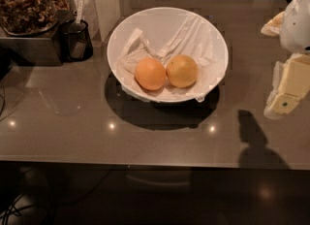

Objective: Pick orange from white bowl

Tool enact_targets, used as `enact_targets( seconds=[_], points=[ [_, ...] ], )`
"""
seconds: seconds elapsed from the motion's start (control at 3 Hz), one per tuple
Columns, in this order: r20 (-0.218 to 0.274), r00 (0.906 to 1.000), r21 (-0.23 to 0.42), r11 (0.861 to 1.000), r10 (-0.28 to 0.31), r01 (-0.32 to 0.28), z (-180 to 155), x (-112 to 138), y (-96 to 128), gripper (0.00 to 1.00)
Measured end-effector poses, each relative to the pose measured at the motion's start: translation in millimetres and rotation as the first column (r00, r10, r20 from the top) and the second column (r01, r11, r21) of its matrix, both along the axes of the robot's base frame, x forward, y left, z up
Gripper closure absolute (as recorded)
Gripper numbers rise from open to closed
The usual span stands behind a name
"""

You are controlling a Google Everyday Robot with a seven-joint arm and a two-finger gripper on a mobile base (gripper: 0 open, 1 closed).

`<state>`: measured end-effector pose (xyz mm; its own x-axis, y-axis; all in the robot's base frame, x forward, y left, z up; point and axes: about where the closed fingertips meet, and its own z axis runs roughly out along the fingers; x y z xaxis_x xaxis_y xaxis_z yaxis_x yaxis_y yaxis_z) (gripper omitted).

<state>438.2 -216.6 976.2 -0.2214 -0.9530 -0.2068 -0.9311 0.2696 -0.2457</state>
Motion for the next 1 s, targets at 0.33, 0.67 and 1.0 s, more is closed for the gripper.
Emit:
enact_targets(
  seconds=[0.33, 0.67, 1.0],
  points=[
    [0.007, 1.0, 0.002, 1.0, 0.002, -0.002, 0.9, 1.7, 0.9, 0.0],
    [0.046, 0.9969, 0.034, 0.997, 0.064, -0.066, 8.2, 25.9, 17.7, 0.0],
    [0.072, 0.9858, 0.081, 0.984, 0.152, -0.157, 10.6, 52.9, 49.4, 0.0]
  ],
)
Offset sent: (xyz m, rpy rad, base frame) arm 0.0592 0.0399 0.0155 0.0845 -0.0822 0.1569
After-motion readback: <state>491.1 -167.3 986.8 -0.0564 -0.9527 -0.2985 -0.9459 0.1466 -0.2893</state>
